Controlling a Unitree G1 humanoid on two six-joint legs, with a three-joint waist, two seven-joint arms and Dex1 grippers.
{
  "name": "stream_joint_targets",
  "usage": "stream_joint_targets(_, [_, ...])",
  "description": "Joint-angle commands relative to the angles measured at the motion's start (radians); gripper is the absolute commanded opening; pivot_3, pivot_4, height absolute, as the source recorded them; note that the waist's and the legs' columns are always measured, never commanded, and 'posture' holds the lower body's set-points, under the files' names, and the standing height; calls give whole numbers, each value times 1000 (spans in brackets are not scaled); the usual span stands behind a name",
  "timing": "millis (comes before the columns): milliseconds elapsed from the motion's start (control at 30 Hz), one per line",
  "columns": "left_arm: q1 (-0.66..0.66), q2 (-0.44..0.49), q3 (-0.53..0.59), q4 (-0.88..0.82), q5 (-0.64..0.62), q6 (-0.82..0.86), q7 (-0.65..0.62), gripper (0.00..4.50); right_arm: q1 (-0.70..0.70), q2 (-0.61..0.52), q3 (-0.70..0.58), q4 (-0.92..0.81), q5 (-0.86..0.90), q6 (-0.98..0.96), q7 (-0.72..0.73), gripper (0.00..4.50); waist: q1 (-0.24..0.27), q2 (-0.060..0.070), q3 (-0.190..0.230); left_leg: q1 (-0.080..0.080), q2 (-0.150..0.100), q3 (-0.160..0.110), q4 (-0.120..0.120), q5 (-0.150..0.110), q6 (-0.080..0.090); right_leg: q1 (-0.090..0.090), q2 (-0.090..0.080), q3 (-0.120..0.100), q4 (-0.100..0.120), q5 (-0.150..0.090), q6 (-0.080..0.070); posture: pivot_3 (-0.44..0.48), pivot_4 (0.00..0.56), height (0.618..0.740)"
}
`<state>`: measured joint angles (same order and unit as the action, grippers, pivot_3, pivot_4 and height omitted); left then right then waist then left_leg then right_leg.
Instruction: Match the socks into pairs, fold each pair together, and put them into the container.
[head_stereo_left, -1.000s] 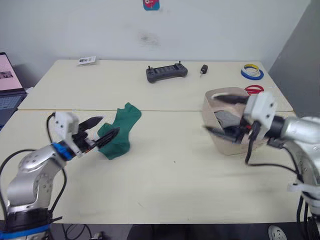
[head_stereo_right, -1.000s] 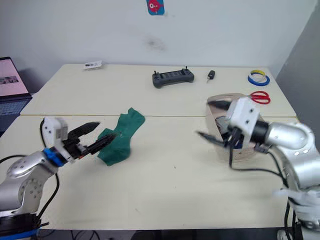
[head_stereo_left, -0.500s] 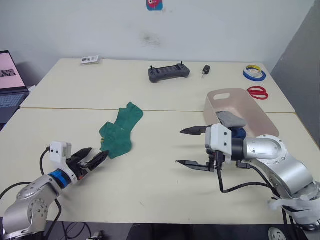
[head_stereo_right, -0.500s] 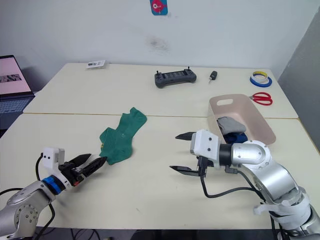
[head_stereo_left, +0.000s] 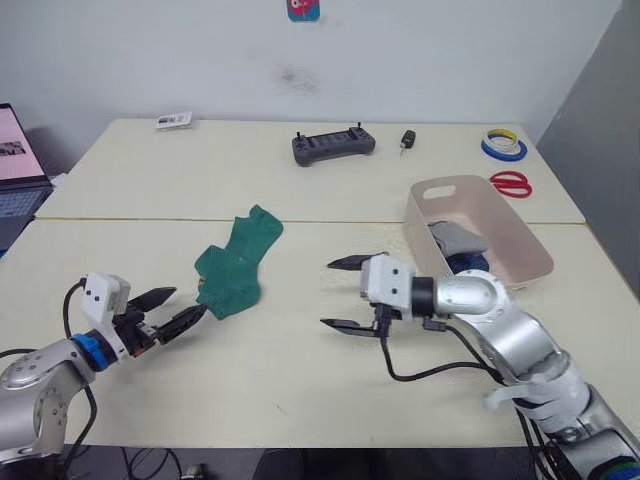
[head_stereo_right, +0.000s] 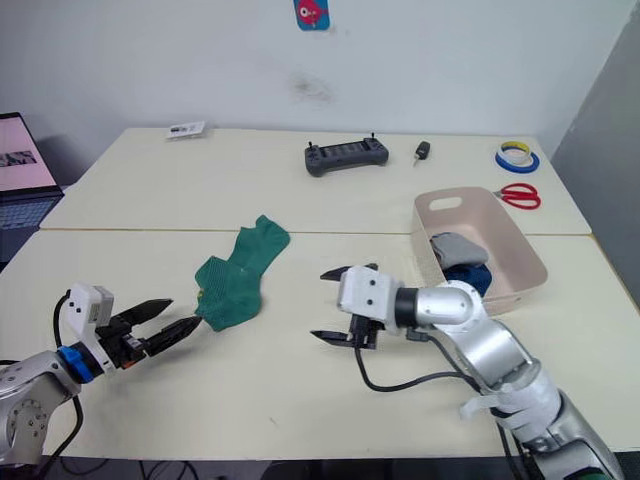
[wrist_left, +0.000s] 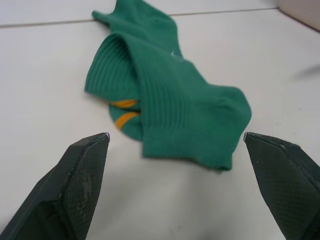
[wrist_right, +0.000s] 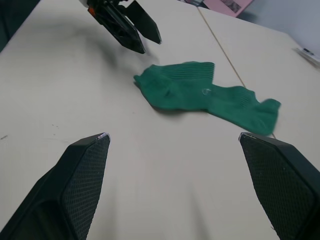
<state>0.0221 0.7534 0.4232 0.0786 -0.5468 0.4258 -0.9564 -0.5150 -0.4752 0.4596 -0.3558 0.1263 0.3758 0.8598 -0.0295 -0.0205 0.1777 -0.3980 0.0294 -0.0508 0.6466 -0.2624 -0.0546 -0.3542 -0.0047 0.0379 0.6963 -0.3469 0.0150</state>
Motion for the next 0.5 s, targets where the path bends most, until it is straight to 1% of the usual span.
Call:
stream_joint_targets(33, [-52, 29, -53, 17, 26, 57, 16, 4500, -20, 28, 15, 10, -21, -45, 11, 4437, 2, 0, 0, 0, 0, 0, 0, 0, 0, 0, 0, 0, 0, 0, 0, 0, 150, 740])
stream_joint_targets(100, [-97, 20, -84, 42, 55, 62, 44, 4500, -15, 36, 19, 17, -28, -54, 19, 4437, 2, -1, 0, 0, 0, 0, 0, 0, 0, 0, 0, 0, 0, 0, 0, 0, 150, 740])
stream_joint_targets(233, [-148, 8, -138, 28, 62, 92, 45, 4500, 1, 33, 15, 17, -34, -62, 27, 4437, -1, -2, -1, 0, 0, 0, 0, 0, 0, 0, 0, -1, 1, 0, 0, 0, 150, 740])
stream_joint_targets(333, [-158, 12, -174, 7, 69, 113, 39, 3876, 13, 26, 11, 8, -35, -58, 27, 4500, -5, -2, -1, 0, 0, 0, 0, 0, 0, 0, 0, 0, 1, 0, 0, 0, 150, 740])
stream_joint_targets(400, [-157, 17, -185, -1, 70, 118, 33, 3271, 17, 26, 10, 4, -37, -56, 26, 4500, -5, -2, -1, 0, 0, 0, 0, 0, 0, 0, 1, 0, 1, 0, 0, 0, 150, 740])
stream_joint_targets(500, [-150, 21, -172, -23, 56, 142, 42, 2335, 30, 24, 4, -8, -37, -53, 22, 4500, -4, -2, -1, 0, 0, -1, 0, 0, 0, 0, 1, 0, 1, 0, 0, 0, 150, 740])
